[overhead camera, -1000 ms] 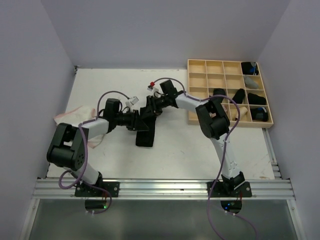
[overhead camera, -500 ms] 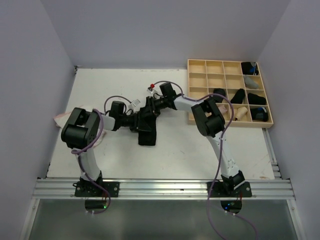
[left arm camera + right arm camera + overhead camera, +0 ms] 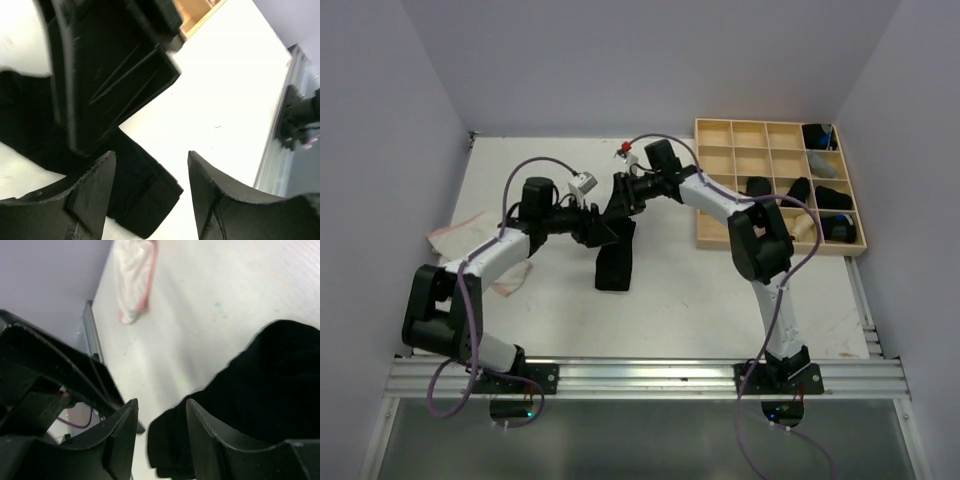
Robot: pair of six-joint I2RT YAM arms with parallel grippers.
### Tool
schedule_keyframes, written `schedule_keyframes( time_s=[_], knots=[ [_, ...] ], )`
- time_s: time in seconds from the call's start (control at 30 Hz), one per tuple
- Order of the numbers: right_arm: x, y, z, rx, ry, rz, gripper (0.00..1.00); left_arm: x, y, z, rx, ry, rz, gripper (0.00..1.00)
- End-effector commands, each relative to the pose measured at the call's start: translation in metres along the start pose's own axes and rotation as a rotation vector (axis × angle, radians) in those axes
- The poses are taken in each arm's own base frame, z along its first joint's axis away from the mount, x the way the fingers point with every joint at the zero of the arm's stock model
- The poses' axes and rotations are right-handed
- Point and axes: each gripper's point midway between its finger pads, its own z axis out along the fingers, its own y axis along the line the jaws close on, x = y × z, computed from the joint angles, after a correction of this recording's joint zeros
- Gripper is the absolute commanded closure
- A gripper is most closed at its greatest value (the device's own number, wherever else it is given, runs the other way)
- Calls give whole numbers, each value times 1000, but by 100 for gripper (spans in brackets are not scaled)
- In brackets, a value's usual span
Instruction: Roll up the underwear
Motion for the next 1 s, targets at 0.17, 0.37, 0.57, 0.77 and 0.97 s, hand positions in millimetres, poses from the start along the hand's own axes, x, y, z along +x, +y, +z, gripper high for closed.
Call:
schedule_keyframes(
  time_s=[0.17, 0.37, 0.57, 0.77, 0.97],
  knots=[
    [46, 57, -44, -9, 70, -47, 55, 15, -14, -44, -137, 87, 754, 36],
    [79, 20, -15, 0, 129, 115, 57, 51, -28, -38, -87, 153, 1049, 34],
    [117, -16, 4, 60, 197, 242, 60, 78, -23, -27, -61, 219, 1183, 33],
    [153, -52, 10, 167, 271, 289, 62, 104, -11, -19, -27, 302, 1261, 33],
    [162, -73, 10, 212, 311, 323, 65, 121, -12, -13, 47, 331, 1341, 34]
  ],
)
